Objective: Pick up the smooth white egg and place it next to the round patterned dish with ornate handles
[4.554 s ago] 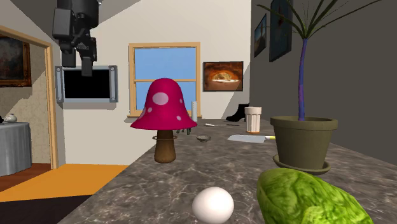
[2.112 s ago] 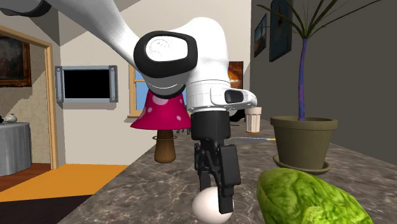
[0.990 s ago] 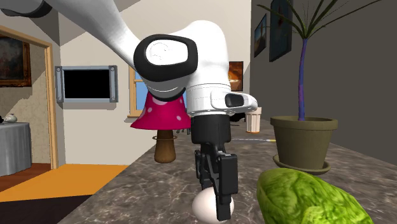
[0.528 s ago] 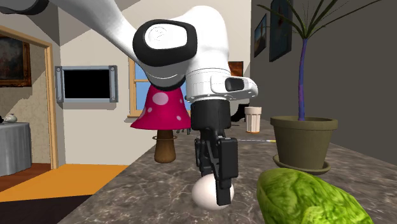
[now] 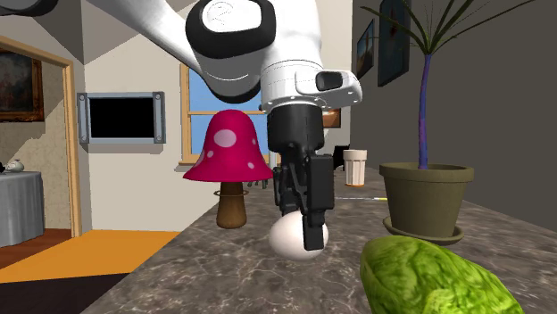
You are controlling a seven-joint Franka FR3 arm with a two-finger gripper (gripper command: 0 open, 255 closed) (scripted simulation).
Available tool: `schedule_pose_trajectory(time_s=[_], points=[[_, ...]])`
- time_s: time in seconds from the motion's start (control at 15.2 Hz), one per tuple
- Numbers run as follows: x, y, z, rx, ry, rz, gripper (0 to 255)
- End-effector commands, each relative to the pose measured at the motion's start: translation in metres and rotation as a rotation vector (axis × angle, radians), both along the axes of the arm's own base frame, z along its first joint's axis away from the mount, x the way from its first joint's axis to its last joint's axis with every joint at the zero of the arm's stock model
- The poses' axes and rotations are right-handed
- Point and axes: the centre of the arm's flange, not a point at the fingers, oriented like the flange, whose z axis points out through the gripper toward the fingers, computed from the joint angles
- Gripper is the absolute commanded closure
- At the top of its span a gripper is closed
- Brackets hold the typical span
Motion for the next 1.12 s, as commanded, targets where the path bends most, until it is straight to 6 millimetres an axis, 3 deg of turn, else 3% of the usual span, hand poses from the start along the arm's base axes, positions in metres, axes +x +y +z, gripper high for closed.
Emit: schedule_pose_trajectory(time_s=[0.0, 0.66, 1.06], points=[[0.001, 0.0, 0.01, 0.0, 0.0, 0.0, 255], [0.001, 0.0, 0.062, 0.0, 0.0, 0.0, 255], [0.022, 0.076, 0.056, 0.0, 0.0, 0.0, 255]])
